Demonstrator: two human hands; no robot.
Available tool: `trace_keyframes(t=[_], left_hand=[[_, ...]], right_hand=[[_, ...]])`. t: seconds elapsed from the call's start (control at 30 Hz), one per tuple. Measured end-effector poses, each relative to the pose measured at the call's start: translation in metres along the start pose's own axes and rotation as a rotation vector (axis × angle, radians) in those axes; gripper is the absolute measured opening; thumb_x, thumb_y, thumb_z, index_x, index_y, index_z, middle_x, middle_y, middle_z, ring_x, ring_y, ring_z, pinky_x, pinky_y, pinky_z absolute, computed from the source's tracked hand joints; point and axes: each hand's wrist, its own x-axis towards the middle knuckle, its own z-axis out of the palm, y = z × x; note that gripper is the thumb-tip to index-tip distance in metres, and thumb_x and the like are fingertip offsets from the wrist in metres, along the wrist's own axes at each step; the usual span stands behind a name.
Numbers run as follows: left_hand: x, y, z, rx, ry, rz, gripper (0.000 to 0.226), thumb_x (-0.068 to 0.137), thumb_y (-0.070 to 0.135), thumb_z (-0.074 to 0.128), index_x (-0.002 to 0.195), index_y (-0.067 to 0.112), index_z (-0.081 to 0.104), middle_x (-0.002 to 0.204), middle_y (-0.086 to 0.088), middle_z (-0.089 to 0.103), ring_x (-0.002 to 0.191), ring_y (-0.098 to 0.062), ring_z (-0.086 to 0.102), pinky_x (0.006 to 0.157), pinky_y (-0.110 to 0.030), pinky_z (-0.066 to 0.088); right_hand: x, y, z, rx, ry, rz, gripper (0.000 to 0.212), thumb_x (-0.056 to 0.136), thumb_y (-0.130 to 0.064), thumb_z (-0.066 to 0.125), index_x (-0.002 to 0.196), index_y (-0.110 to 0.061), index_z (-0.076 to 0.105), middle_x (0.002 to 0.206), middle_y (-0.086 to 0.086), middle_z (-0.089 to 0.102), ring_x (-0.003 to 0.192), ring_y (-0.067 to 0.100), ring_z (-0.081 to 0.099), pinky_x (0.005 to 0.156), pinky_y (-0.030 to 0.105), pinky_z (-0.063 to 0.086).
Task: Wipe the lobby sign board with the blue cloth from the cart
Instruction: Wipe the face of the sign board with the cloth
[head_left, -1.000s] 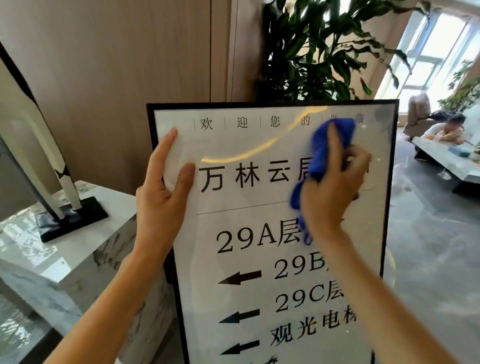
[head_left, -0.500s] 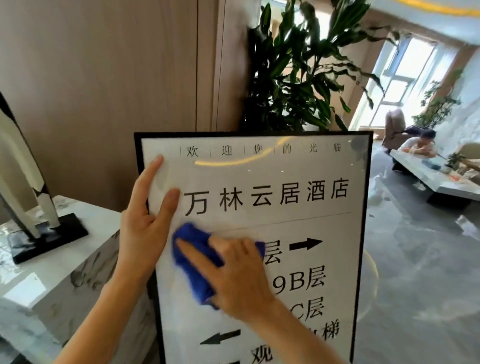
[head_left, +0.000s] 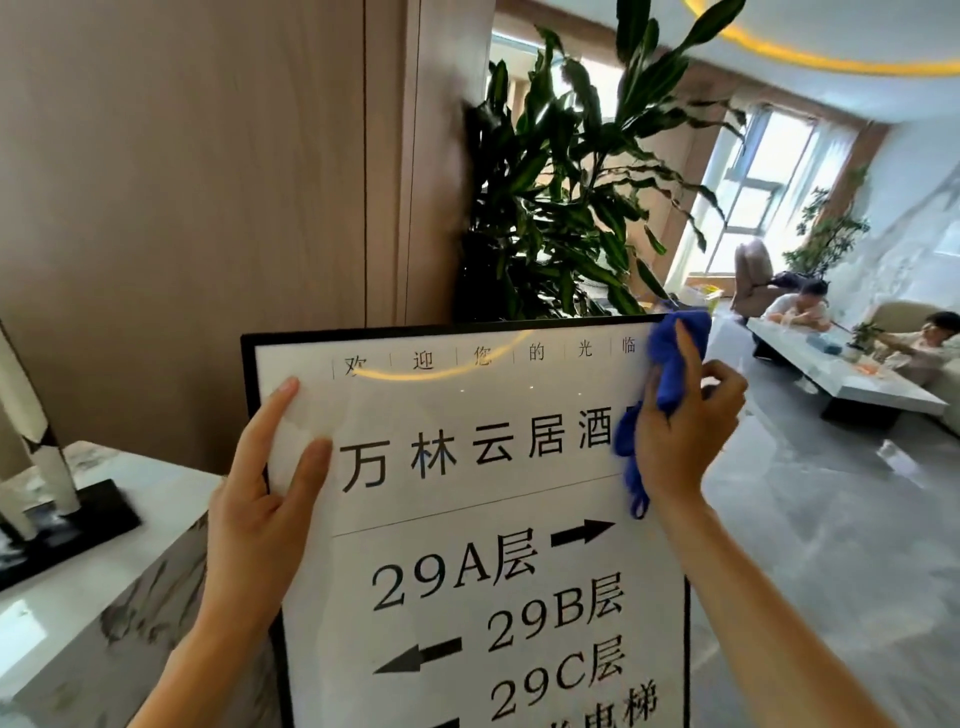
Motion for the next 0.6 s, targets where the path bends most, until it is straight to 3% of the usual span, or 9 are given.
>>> trace_keyframes(t=[0.1, 0.2, 0.37, 0.5, 0.6], left_hand=[[-0.001, -0.001, 0.001, 0.007, 0.005, 0.005, 0.05, 0.095, 0.036, 0.057, 0.134, 0.062, 0.04, 0.116, 0.057, 0.051, 0.096, 0.031, 0.055, 0.066, 0.007, 0.043], [0.001, -0.001, 0.002, 0.004, 0.001, -0.024, 0.049, 0.093, 0.042, 0.058, 0.134, 0.063, 0.041, 0.122, 0.054, 0.05, 0.103, 0.027, 0.055, 0.071, 0.004, 0.047], [-0.002, -0.002, 0.0, -0.019, 0.001, -0.056, 0.049, 0.093, 0.042, 0.059, 0.135, 0.062, 0.042, 0.114, 0.051, 0.057, 0.096, 0.022, 0.062, 0.066, -0.001, 0.052], [-0.001, 0.002, -0.001, -0.03, -0.014, -0.073, 0.051, 0.092, 0.043, 0.057, 0.134, 0.064, 0.038, 0.112, 0.054, 0.055, 0.094, 0.022, 0.063, 0.06, -0.002, 0.051], [-0.003, 0.001, 0.0, -0.037, -0.043, -0.095, 0.052, 0.092, 0.042, 0.056, 0.133, 0.067, 0.037, 0.113, 0.053, 0.056, 0.095, 0.019, 0.064, 0.062, -0.004, 0.053]], right_hand=[[-0.031, -0.024, 0.005, 0.058, -0.021, 0.022, 0.049, 0.094, -0.045, 0.049, 0.143, -0.04, 0.047, 0.113, -0.004, 0.041, 0.097, 0.019, 0.051, 0.089, 0.041, 0.049], [-0.069, -0.043, 0.008, 0.071, -0.044, -0.002, 0.049, 0.096, -0.047, 0.05, 0.142, -0.031, 0.05, 0.111, -0.009, 0.04, 0.098, 0.012, 0.047, 0.089, 0.043, 0.05], [-0.125, -0.081, 0.01, 0.091, -0.104, -0.078, 0.052, 0.098, -0.056, 0.042, 0.143, -0.03, 0.047, 0.112, -0.006, 0.042, 0.096, 0.004, 0.039, 0.09, 0.03, 0.043], [-0.172, -0.107, 0.008, 0.063, -0.274, -0.142, 0.06, 0.094, -0.055, 0.046, 0.151, -0.044, 0.031, 0.113, -0.004, 0.043, 0.095, 0.012, 0.046, 0.087, 0.031, 0.043], [-0.209, -0.115, -0.001, -0.003, -0.439, -0.209, 0.072, 0.08, -0.049, 0.061, 0.146, -0.053, 0.033, 0.115, -0.004, 0.05, 0.097, 0.017, 0.054, 0.08, 0.035, 0.051]])
